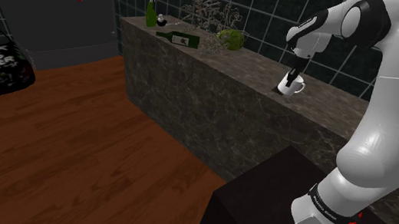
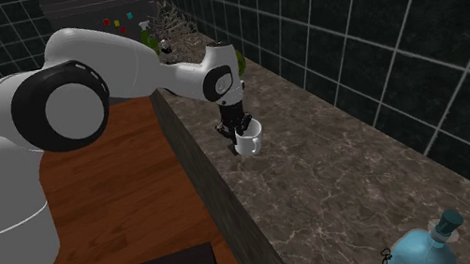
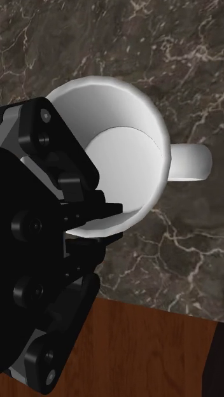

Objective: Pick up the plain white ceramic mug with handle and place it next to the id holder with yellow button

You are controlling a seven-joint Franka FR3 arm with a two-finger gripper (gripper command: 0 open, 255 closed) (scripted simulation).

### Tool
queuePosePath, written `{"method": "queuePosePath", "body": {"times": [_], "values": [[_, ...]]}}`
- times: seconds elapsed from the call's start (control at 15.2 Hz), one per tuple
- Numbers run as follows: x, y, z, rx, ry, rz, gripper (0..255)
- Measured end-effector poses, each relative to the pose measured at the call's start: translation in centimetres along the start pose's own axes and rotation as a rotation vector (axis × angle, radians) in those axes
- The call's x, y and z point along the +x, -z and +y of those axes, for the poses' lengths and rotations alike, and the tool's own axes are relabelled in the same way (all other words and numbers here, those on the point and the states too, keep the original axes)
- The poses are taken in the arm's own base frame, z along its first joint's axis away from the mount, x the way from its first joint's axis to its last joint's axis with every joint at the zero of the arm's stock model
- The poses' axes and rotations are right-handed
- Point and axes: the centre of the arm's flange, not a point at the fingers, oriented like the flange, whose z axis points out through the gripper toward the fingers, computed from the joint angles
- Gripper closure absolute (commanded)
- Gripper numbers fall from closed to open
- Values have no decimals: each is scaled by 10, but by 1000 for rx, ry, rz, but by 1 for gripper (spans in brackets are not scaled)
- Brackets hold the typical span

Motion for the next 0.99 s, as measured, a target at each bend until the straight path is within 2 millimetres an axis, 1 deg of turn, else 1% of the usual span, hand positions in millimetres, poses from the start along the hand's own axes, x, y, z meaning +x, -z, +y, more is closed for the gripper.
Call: {"method": "queuePosePath", "body": {"times": [0.26, 0.4, 0.99], "values": [[0, 2, 0, 0, 0, 0, 255], [0, 10, 0, 0, 0, 0, 255], [-2, 58, 1, 0, 0, 0, 255]]}}
